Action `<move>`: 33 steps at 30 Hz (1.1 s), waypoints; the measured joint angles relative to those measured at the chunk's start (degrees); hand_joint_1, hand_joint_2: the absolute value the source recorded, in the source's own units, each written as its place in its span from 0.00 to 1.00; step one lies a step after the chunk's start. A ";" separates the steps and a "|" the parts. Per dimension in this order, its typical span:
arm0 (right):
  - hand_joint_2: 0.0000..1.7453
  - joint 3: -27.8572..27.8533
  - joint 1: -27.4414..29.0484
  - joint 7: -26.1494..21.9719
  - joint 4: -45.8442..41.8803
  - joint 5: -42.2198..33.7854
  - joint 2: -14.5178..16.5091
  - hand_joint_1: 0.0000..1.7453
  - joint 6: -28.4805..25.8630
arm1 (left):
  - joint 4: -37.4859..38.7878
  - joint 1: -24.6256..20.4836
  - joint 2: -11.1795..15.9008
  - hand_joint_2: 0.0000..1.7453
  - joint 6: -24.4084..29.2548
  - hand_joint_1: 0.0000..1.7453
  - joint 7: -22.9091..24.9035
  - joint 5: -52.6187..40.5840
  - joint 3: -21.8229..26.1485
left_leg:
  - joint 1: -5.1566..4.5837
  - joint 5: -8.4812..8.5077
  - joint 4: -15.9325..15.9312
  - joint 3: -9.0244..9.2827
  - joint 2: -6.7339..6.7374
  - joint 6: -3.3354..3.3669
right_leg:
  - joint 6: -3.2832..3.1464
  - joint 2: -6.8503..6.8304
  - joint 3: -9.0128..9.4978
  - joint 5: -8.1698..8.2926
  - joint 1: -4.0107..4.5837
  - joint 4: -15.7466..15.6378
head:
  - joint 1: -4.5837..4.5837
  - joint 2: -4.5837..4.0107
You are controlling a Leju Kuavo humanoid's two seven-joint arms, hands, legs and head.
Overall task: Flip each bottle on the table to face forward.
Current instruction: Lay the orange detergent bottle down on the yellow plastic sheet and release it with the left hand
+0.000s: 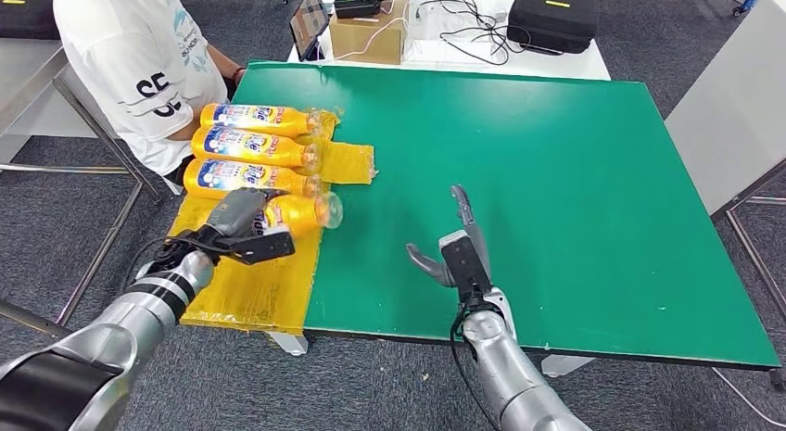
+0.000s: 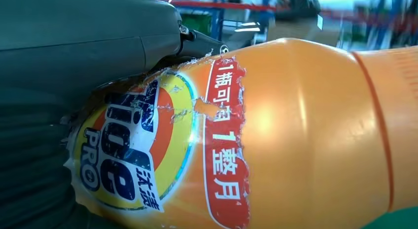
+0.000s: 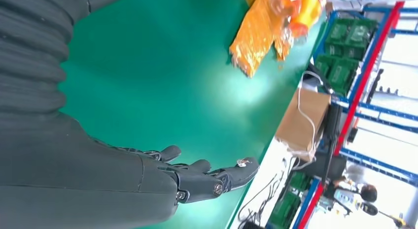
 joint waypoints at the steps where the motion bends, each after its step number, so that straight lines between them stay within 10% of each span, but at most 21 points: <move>1: 1.00 -0.23 0.31 -0.08 -0.50 0.05 -0.26 0.00 0.15 | 0.60 -0.45 0.81 1.00 -0.11 1.00 1.17 -2.41 -1.55 | 0.00 0.00 0.00 0.00 0.01 0.00 | 0.00 0.00 0.00 0.00 0.00 0.00 | 0.01 -0.01; 25: 1.00 0.43 -0.14 -0.34 0.07 1.37 1.18 0.00 2.70 | 6.66 -5.68 0.17 1.00 -7.55 1.00 9.00 -17.27 -18.98 | -0.02 0.01 0.00 0.06 -0.21 0.00 | 0.01 -0.14 0.19 0.00 -0.03 -0.01 | -0.01 -0.01; 29: 1.00 0.48 -0.15 -0.34 0.35 1.37 1.20 0.00 2.70 | 6.74 -5.75 -0.01 1.00 -7.60 0.04 9.02 -17.32 -19.48 | -0.02 0.02 0.00 0.07 -0.21 0.00 | 0.01 -0.14 0.20 0.00 -0.03 -0.01 | -0.01 0.00; 33: 1.00 0.54 -0.19 -0.34 0.67 1.40 1.21 0.00 2.60 | 6.91 -5.66 -0.53 1.00 -6.60 0.00 9.62 -17.33 -19.63 | -0.02 0.02 0.00 0.07 -0.21 0.00 | 0.01 -0.14 0.20 0.01 -0.03 -0.01 | 0.01 0.00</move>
